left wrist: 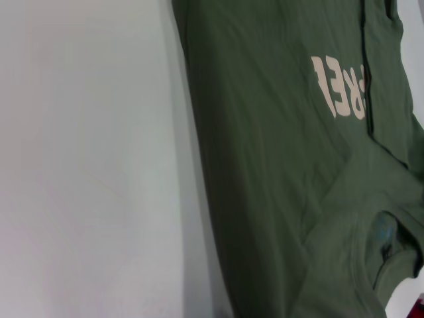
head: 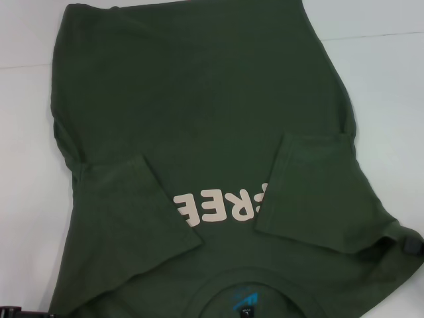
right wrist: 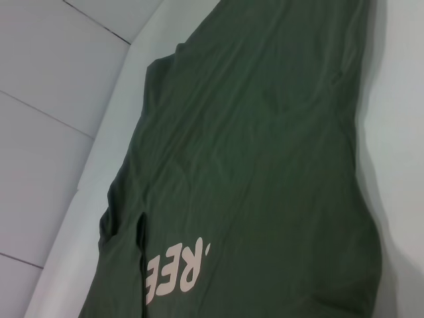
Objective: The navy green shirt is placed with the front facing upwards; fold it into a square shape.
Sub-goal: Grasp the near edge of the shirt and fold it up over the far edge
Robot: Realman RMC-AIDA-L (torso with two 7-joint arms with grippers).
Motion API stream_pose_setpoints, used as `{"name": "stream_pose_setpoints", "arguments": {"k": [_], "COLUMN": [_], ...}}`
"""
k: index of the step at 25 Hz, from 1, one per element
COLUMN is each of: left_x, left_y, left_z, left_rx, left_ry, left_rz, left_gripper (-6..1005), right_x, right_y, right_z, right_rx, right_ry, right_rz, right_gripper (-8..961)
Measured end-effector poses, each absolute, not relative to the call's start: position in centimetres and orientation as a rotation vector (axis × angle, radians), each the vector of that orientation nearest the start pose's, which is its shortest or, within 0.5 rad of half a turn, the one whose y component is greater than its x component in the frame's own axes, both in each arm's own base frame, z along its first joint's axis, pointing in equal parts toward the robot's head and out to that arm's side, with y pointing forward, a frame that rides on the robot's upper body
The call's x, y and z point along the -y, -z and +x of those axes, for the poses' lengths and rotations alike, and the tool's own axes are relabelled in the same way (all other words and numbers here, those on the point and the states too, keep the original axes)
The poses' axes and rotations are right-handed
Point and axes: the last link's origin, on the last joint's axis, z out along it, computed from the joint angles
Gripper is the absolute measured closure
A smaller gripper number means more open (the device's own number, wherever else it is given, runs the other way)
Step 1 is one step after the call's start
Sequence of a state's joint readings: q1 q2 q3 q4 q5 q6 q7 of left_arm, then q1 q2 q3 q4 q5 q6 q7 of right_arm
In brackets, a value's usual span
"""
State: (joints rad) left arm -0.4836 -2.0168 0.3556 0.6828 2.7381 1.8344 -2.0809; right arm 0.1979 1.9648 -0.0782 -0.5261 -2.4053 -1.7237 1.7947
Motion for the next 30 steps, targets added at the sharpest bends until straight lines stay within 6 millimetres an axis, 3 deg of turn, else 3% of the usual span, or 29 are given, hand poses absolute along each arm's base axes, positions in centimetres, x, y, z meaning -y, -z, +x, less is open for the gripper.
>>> {"name": "stream_pose_setpoints", "arguments": {"k": [9,15,30], "left_x": [-24.51,-25.22,-25.12], "left_y": [-2.62,-2.34,-2.20], "left_z": [-34.63,-35.08,-34.89], "left_rx": [1.986,1.970,1.971], "left_ry": [0.130,0.118,0.120], "left_rz": [-2.492,-2.442,-2.466], "left_gripper": [391,605,950], "right_x": [-17.86,-17.84,-17.83], "right_y": [-5.55,-5.56,-5.51], "right_z": [40.55,40.47,40.41], "right_rx": [-1.803,-1.803,-1.803], "right_ry": [-0.805,-0.810,-0.815], "right_rz": [-2.020,-2.024,-2.026], "right_gripper": [878,879,878]}}
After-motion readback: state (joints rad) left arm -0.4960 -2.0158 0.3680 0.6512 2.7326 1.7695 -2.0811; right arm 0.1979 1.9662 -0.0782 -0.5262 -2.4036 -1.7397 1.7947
